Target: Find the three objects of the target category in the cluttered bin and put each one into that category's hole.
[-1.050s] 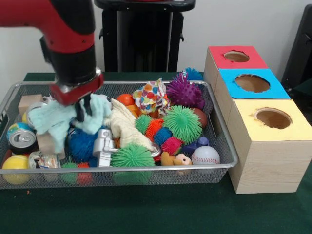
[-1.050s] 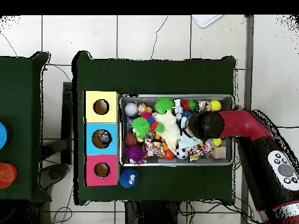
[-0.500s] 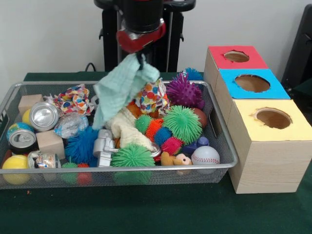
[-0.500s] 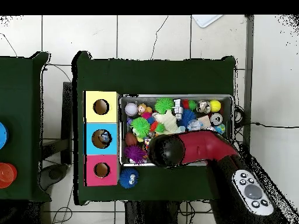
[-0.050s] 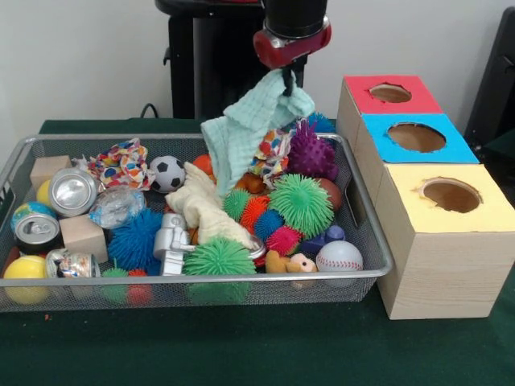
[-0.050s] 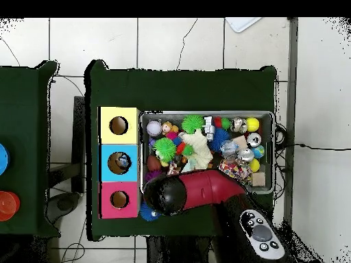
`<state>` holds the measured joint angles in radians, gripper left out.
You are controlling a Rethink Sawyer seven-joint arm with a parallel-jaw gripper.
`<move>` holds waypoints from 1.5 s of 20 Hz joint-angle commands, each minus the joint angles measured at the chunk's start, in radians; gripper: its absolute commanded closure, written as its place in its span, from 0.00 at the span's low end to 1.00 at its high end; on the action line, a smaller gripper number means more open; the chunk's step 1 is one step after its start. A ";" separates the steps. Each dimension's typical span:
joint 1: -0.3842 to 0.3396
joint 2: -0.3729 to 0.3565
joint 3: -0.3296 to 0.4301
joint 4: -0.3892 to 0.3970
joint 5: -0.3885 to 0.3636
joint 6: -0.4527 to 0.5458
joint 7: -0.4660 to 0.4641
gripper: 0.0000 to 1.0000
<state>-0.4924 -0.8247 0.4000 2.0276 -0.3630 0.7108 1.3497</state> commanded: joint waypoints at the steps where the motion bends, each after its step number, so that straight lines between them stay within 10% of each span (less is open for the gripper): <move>1: 0.019 0.005 -0.056 0.028 0.073 -0.028 0.256 1.00; 6: 0.053 0.060 -0.063 0.005 0.093 -0.084 0.275 1.00; 7: 0.052 0.054 -0.068 0.029 0.097 -0.114 0.261 0.00; 15: 0.021 0.082 -0.088 0.011 0.034 -0.213 0.196 0.00; 30: -0.228 0.174 0.002 -0.311 -0.208 0.001 -0.252 0.00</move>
<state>-0.6811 -0.7099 0.3466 1.8783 -0.5021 0.5912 1.3696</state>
